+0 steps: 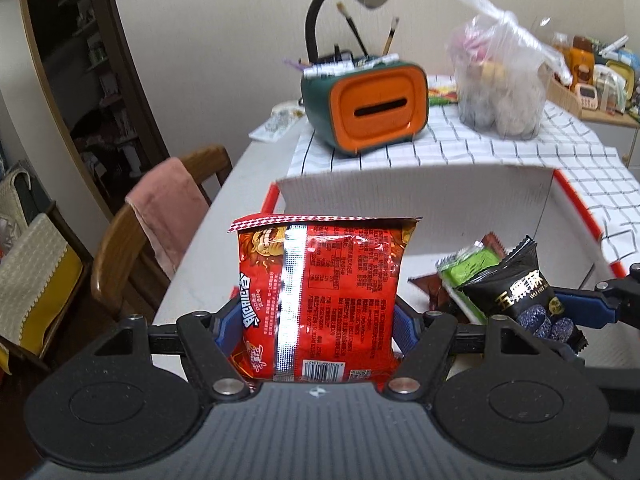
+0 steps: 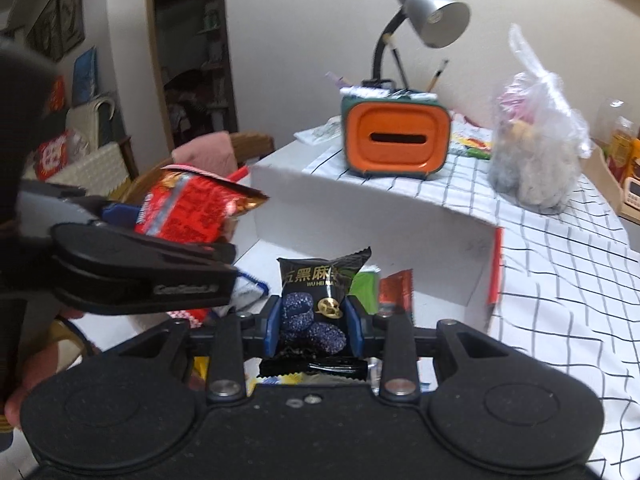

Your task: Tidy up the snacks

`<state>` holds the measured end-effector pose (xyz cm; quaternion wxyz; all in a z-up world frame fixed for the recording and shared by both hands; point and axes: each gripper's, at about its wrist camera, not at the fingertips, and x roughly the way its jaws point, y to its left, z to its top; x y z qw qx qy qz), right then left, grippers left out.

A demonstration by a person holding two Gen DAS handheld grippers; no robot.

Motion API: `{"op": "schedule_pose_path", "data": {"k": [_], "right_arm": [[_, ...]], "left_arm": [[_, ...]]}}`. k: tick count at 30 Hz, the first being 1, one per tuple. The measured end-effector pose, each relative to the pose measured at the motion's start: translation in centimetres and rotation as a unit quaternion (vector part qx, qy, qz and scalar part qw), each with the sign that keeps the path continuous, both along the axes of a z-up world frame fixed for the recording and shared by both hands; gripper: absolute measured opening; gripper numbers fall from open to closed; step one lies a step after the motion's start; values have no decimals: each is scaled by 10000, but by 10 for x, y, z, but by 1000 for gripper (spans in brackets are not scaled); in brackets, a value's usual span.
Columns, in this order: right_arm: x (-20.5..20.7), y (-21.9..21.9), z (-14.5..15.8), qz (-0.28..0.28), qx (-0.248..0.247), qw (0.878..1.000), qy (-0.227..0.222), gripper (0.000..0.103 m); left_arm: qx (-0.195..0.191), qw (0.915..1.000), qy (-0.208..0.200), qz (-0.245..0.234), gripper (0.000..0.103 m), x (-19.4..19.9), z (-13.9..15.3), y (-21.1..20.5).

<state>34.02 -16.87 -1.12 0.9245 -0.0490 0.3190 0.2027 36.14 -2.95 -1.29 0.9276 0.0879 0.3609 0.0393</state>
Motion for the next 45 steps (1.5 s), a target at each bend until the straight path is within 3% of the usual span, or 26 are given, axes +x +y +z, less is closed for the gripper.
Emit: {"op": "schedule_pose_path", "data": {"k": [4,11,22,34,39,42,43,45], "right_arm": [[-1,9,-7,7,-216,9997,66,33],[-4,17,-14,29,-352,9992,192,33],[-16,16,-8,9,-289,9993,235,34],[-49,-10,15,50,178,9998,24,39],[-67,-24,18,48,305,9995,-83,52],[-78,-32,20,26,448,9988,-197,80],[-82,-35,21,11,517,9983,-250,93],[-91,-40,23,29,654,9973,-342,96]], "left_arm": [[-86,9997,240,-39,73,2,-11,2],[-132,9994,321,-44,73,-4,-22,4],[-195,9998,-76,-53,85,-25,-1,11],[-317,9989,-347,-48,92,-63,18,21],[-455,9977,-478,-160,92,-88,24,22],[-482,9970,-569,-211,94,-101,27,20],[-490,9968,-591,-207,95,-106,28,19],[-589,9961,-593,-272,96,-114,28,19]]}}
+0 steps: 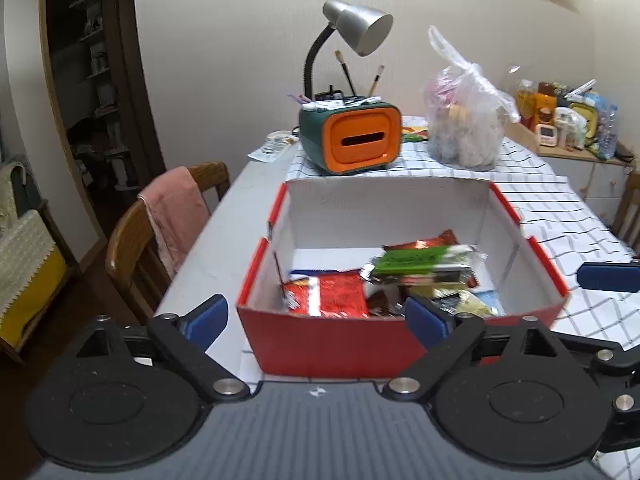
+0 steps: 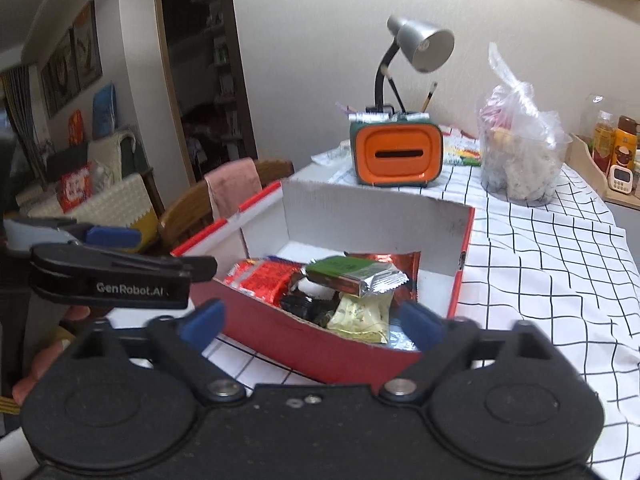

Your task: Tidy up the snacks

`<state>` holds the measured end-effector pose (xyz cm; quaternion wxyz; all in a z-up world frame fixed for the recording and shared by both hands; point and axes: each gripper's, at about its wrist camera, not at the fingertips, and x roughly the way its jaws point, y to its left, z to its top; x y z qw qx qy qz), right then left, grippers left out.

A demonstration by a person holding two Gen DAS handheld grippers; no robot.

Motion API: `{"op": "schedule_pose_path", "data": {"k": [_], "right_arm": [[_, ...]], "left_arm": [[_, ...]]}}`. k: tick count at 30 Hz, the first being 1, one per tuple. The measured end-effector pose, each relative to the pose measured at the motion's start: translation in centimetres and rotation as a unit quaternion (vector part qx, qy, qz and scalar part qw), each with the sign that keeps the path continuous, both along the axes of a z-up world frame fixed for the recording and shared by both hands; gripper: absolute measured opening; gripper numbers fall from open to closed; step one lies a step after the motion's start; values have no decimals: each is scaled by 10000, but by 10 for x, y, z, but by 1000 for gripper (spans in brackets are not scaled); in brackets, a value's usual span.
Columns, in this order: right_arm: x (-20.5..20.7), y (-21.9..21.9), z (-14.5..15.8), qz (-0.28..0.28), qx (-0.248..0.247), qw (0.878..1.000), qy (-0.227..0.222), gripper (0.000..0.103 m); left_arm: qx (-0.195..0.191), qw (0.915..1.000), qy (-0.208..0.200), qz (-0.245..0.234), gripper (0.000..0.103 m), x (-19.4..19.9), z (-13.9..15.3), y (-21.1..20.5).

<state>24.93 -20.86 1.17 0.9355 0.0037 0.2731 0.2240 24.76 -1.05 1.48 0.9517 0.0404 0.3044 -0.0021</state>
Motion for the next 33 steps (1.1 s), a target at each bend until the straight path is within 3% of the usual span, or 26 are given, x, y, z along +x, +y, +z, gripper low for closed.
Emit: {"op": "schedule_pose_path", "data": {"k": [5,15,33], "right_arm": [[-20,-5,2,70,47,9999,-128,102],[-57,-17,5,-37,353,9990,-281,103],[-75,-15,2,-63,521,9980,-364,103]], "left_arm": [[32,9999,-88,-85,97,-22,-4,-4],[-214,9995,-202,-144,103,-59,-7,1],[-282,9993,-106,227,103,-74,-7,12]]}}
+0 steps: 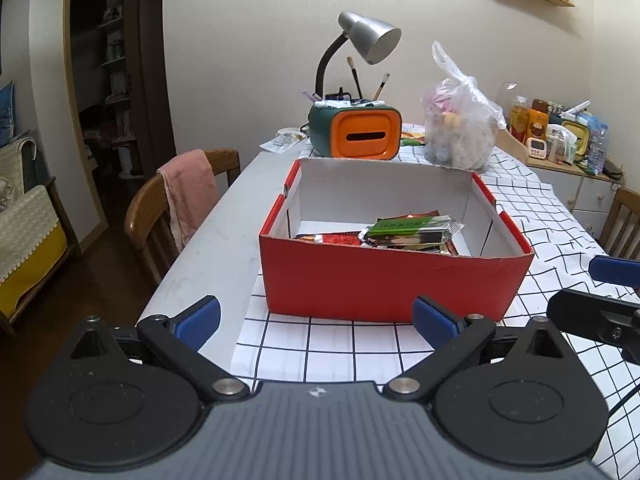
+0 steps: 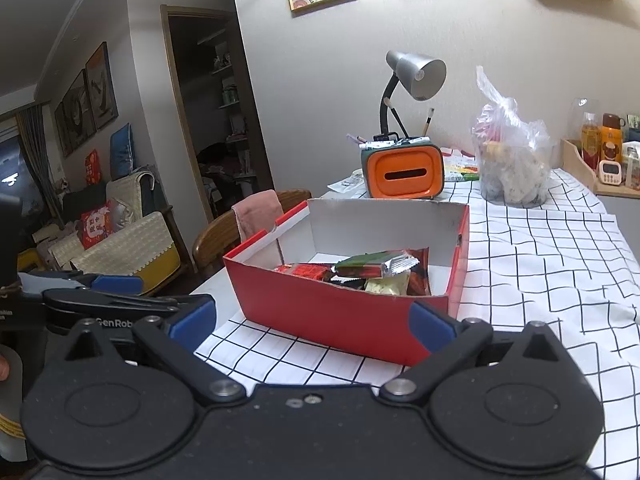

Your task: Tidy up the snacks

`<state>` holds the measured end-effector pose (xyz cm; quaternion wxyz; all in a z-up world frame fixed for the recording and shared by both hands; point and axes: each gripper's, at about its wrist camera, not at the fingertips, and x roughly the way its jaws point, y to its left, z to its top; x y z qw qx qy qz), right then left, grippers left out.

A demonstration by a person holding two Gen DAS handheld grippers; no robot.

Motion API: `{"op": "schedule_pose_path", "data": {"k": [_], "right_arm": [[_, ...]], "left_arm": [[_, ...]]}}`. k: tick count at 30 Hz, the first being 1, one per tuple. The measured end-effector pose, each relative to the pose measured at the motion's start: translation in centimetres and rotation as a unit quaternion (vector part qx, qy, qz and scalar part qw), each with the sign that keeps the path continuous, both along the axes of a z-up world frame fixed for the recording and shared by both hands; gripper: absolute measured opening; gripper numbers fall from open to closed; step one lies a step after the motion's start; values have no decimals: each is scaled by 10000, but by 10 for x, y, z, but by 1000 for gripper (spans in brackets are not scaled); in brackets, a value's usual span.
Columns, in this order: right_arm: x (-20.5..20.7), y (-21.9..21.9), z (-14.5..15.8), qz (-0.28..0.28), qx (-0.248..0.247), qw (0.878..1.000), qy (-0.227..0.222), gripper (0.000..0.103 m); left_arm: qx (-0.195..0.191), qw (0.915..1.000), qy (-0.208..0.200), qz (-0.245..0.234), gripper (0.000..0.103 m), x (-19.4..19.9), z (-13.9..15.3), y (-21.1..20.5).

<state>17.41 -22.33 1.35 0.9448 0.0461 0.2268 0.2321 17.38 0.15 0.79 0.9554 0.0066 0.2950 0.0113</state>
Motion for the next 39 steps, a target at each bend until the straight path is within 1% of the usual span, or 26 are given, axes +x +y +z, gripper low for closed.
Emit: {"op": "schedule_pose_path", "data": {"k": [1,4,7,10,14,19,21,24,28,32,35,39], "right_arm": [[1,0,0,-9,-5,10000,6,103],[2,2,0,-21,4,10000,-22,103],[3,2,0,-37,-38,10000,-74,103],[3,0,-1,-72,-39,9999,-92,103],[1,-4,-1,-154,-22,9997,-162,103],[3,-8,-2,-209,71,9996,-179,103],[4,-9,-4,-209,94,9996,-173,103],[3,-7,-6,-231,24,9995,-217,103],[1,-4,-7,-189,71,9995,-237,103],[2,3,-4,-114,-17,9994,-330,103],[4,8,-4,-88,-66,9993,-350,103],[8,12,-3,-94,-122,9991,-392,103]], "left_arm": [[15,10000,37,22,103,1,0,-1],[-130,9999,60,-58,103,1,0,-1],[-14,9998,152,93,103,7,-3,-6],[-128,9996,223,102,103,11,-7,-7],[-209,9997,48,99,103,8,-5,-11],[-28,10000,-21,-1,103,7,-7,-17],[-23,10000,-27,19,103,8,-9,-16],[-56,9999,-75,84,103,8,-12,-13],[-62,9999,-103,91,103,10,-16,-9],[-125,9997,-207,74,103,10,-16,-7],[-144,9997,-208,40,103,11,-17,-7],[-95,9995,-310,26,103,12,-13,-8]]}}
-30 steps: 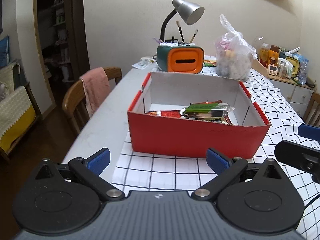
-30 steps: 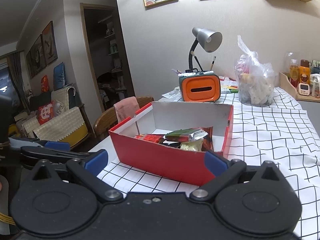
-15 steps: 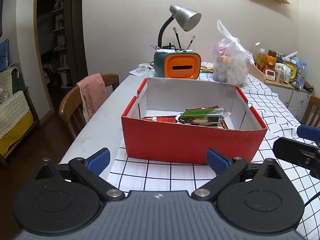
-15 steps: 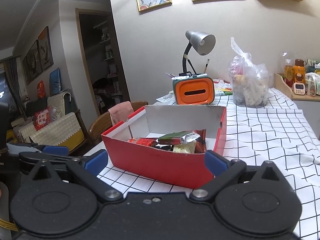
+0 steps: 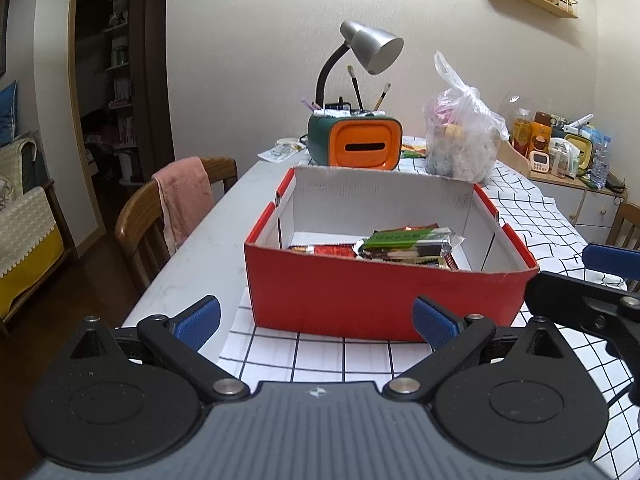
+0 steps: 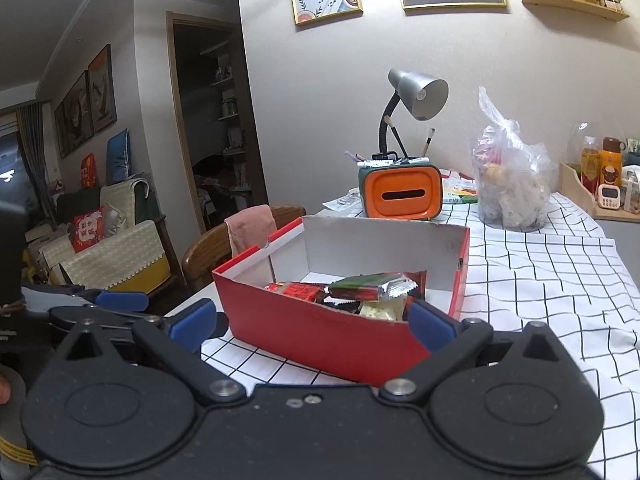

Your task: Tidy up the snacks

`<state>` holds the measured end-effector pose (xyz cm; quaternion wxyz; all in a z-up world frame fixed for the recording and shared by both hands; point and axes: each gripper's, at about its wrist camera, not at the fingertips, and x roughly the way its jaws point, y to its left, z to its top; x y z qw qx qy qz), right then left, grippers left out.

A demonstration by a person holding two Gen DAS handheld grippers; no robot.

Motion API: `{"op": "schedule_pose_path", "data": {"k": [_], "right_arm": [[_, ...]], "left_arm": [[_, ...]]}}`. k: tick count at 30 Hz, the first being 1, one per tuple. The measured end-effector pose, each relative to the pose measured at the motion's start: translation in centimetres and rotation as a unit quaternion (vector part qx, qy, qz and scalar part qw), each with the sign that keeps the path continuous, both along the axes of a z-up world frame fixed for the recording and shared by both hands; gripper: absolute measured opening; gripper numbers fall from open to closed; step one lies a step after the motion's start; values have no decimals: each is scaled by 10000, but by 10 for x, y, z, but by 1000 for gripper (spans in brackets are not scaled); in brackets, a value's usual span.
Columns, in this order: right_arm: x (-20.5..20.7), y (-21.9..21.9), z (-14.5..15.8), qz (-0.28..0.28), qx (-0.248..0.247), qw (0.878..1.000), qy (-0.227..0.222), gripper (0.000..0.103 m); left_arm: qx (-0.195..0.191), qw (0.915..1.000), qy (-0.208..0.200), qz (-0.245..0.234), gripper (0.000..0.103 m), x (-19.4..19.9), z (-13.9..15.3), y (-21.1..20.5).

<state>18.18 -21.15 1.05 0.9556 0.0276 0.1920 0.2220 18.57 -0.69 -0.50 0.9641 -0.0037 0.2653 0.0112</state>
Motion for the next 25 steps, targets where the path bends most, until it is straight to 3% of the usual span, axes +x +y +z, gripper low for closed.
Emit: {"op": "schedule_pose_path", "data": {"k": [15,25], "right_arm": [[2,-6,3,-35,117,9998,-146,103],[9,-2,-4,-53,48,10000,-17,103]], "left_arm": [[-57,9998,-170,-108,103,-1,-8,-1],[-76,9999,-51,-73,103,6,-16,1]]}}
